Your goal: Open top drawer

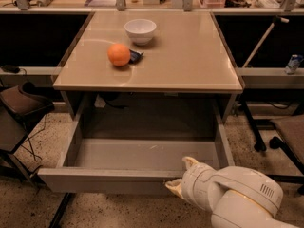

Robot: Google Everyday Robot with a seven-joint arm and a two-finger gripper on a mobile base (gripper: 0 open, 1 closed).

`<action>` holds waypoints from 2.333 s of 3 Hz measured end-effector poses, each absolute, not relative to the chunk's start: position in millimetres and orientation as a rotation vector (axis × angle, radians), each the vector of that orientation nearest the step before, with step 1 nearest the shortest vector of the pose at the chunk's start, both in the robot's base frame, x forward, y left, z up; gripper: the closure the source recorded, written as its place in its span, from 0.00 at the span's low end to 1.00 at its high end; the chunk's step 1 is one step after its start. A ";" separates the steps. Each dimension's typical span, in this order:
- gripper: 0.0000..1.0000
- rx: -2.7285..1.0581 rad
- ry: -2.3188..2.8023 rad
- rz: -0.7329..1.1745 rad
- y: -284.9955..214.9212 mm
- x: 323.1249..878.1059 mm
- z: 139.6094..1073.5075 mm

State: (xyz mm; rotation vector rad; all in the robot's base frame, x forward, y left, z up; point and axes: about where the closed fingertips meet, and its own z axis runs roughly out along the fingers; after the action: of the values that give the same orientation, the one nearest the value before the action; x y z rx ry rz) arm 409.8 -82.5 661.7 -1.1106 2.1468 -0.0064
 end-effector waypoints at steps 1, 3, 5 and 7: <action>0.00 -1.111 2.147 -0.006 -82.5 409.8 661.7; 0.00 -1.010 2.199 0.028 -110.2 418.7 647.4; 0.00 -0.692 2.350 0.020 -196.6 433.2 635.0; 0.00 -0.160 2.369 -0.177 -352.8 403.1 740.9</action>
Offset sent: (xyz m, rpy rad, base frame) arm 0.0000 0.0000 0.0000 0.0000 0.0000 0.0000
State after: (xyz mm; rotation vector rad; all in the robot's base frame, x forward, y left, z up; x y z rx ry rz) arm 403.1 -352.8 740.9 -0.1601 2.3693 -0.1772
